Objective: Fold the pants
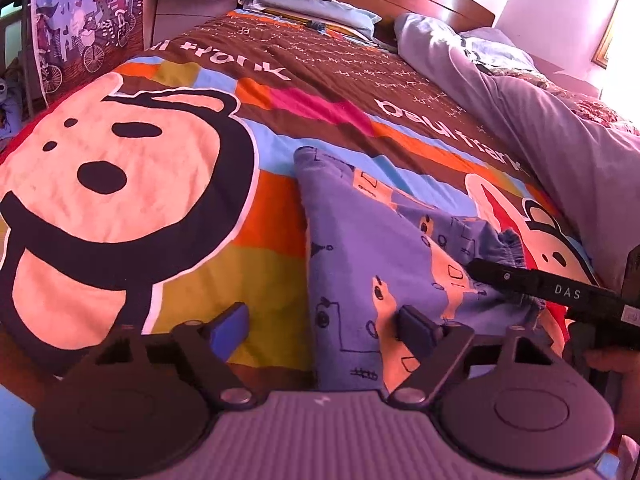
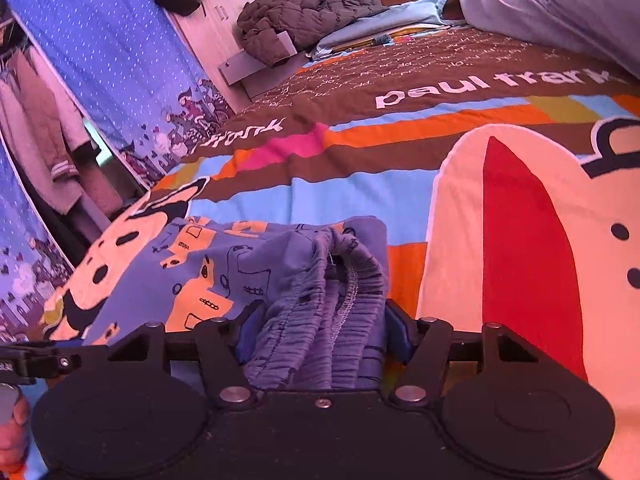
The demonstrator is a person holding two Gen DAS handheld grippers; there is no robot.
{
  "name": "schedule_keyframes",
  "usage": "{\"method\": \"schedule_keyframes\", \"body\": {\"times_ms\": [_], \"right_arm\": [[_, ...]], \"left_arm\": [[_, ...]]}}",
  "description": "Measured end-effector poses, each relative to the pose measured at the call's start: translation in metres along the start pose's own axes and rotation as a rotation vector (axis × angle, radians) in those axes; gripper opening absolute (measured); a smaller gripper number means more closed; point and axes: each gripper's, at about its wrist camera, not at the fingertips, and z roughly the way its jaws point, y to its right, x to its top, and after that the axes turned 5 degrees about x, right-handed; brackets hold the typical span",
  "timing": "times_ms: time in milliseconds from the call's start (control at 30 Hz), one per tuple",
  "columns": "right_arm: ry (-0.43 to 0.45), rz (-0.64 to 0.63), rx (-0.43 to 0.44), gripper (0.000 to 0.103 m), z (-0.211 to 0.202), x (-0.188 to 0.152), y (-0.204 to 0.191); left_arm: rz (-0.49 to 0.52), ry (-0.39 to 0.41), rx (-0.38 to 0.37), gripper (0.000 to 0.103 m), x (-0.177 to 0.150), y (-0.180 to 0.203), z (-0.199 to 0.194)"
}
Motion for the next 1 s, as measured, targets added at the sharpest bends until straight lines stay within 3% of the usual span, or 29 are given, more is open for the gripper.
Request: {"method": "schedule_keyframes", "body": {"times_ms": [133, 267, 300, 433, 600, 800, 1000], "right_arm": [[-0.008, 0.041, 0.005, 0.064, -0.001, 0.001, 0.002], [-0.026, 0.039, -0.051, 0.059, -0.001, 0.002, -0.008], [-0.025, 0.038, -0.064, 0.057, -0.001, 0.001, -0.011], [-0.018, 0.046, -0.102, 0.043, -0.004, -0.001, -0.021], [-0.016, -0.062, -0.219, 0.033, -0.005, -0.005, -0.051], [-0.01, -0.282, -0.379, 0.024, -0.002, -0.011, -0.102], [0.063, -0.407, -0.374, 0.022, -0.002, -0.006, -0.145]], "left_arm": [[0.029, 0.006, -0.023, 0.061, -0.002, 0.004, -0.002], [0.011, -0.007, -0.064, 0.047, -0.003, 0.003, -0.002], [0.008, -0.01, -0.078, 0.039, -0.002, 0.002, -0.002], [0.011, 0.011, -0.101, 0.02, -0.002, 0.001, -0.006], [0.037, 0.025, -0.094, 0.017, -0.003, 0.006, -0.013], [0.011, 0.085, -0.127, 0.015, 0.002, 0.0, -0.033], [-0.015, 0.208, -0.088, 0.015, 0.015, -0.025, -0.059]]}}
